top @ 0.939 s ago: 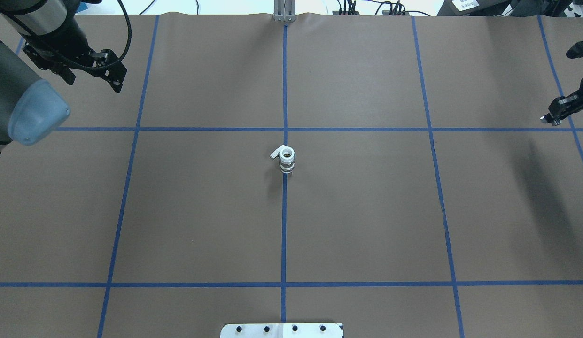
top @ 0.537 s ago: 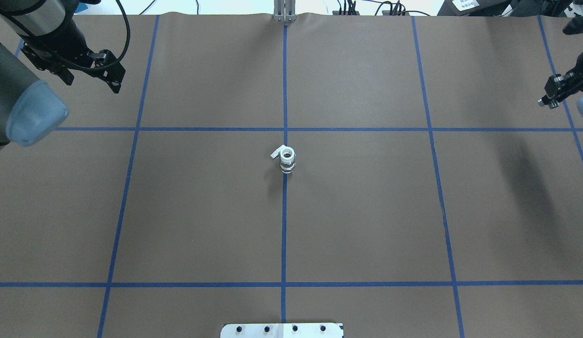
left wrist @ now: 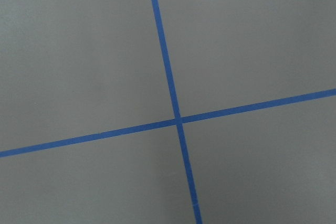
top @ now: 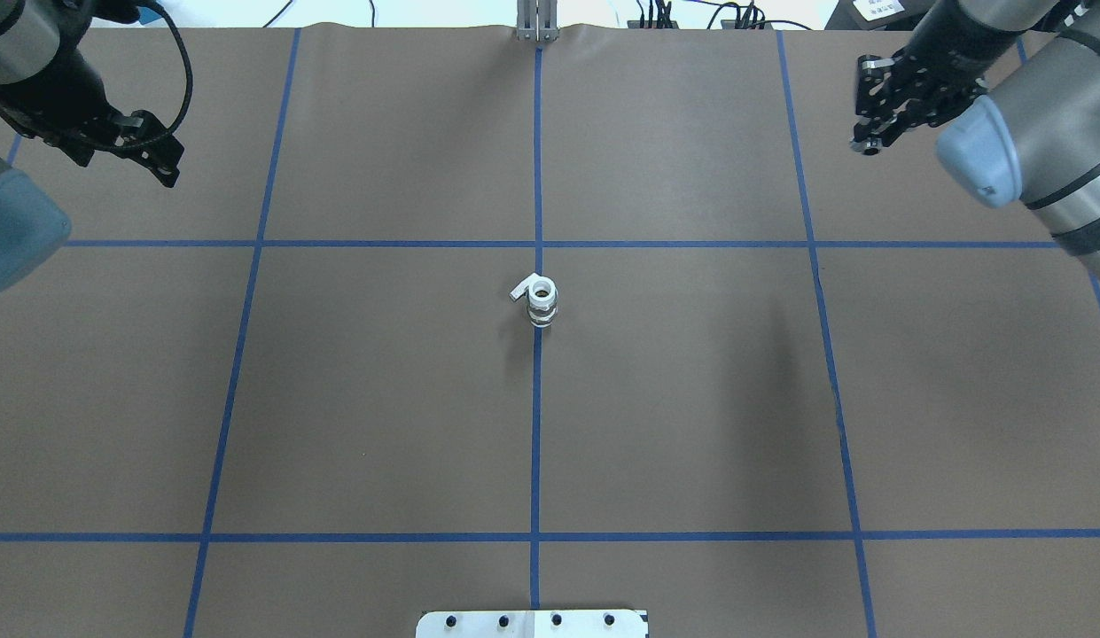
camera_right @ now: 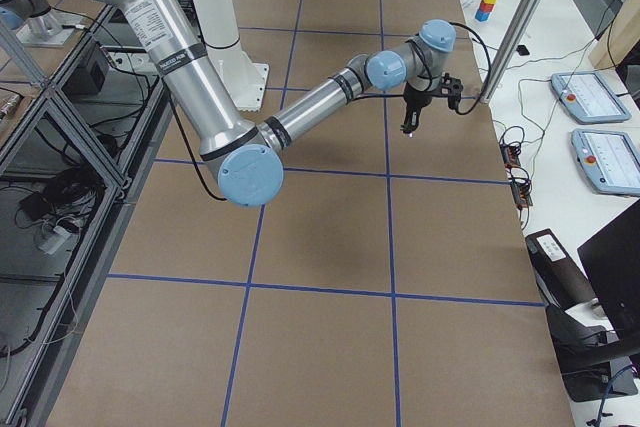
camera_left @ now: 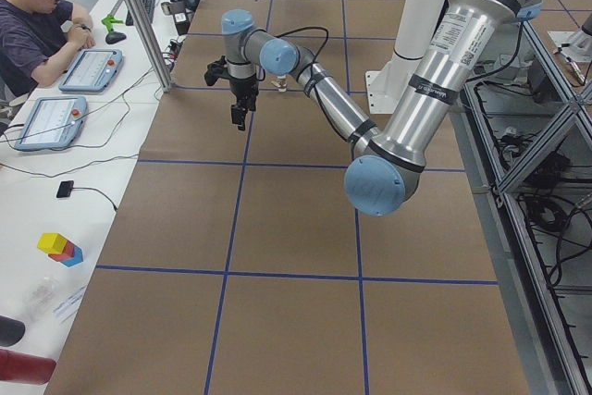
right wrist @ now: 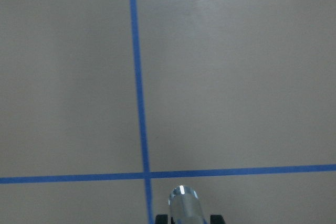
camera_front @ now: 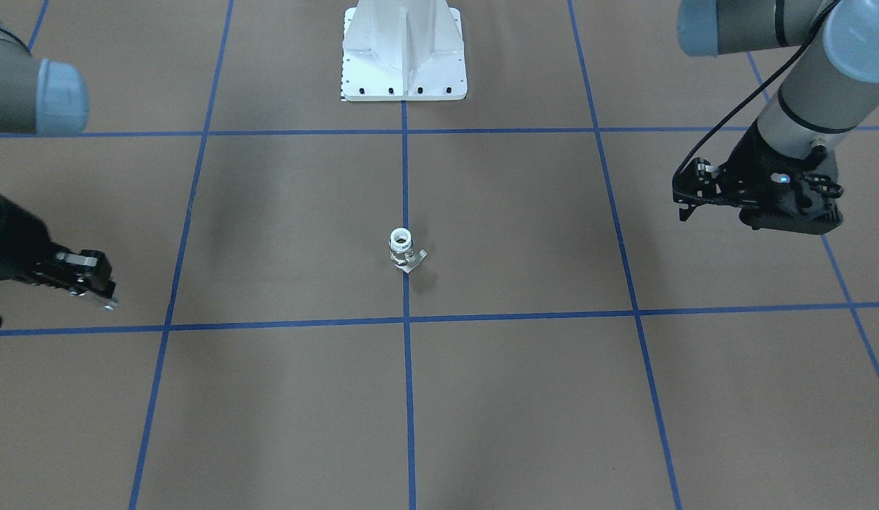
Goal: Assemble PPR valve and pipe with both arms
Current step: 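Carry the elbow fitting with the right gripper above the standing valve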
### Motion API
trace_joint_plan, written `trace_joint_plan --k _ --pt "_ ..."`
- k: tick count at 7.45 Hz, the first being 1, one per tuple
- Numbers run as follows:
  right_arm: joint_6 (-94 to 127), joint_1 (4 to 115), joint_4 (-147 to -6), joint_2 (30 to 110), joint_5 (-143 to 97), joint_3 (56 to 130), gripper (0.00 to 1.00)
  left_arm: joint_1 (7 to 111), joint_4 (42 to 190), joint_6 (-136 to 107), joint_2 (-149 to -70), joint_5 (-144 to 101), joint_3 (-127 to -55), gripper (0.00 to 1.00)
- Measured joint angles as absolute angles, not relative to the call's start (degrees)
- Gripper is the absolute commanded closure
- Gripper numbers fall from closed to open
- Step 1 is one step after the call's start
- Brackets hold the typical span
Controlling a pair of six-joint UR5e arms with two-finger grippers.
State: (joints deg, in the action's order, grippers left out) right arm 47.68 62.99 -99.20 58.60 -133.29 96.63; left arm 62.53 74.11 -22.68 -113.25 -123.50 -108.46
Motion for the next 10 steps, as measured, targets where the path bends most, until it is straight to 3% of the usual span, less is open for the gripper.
trace_joint_plan --k 2,6,10 --pt "57.8 57.6 -97.0 56.3 -131.0 98.7 1.0 64.4 80.2 -18.8 -107.9 -123.6 -107.7 0.0" --pt "70.4 47.7 -97.0 48.5 -124.3 98.1 1.0 64.8 81.7 -17.6 -105.9 -123.6 -106.9 0.0" --pt "72.7 41.0 -103.7 31.8 -119.4 82.8 1.0 64.8 85.5 -17.6 -105.1 -123.7 -103.2 0.0"
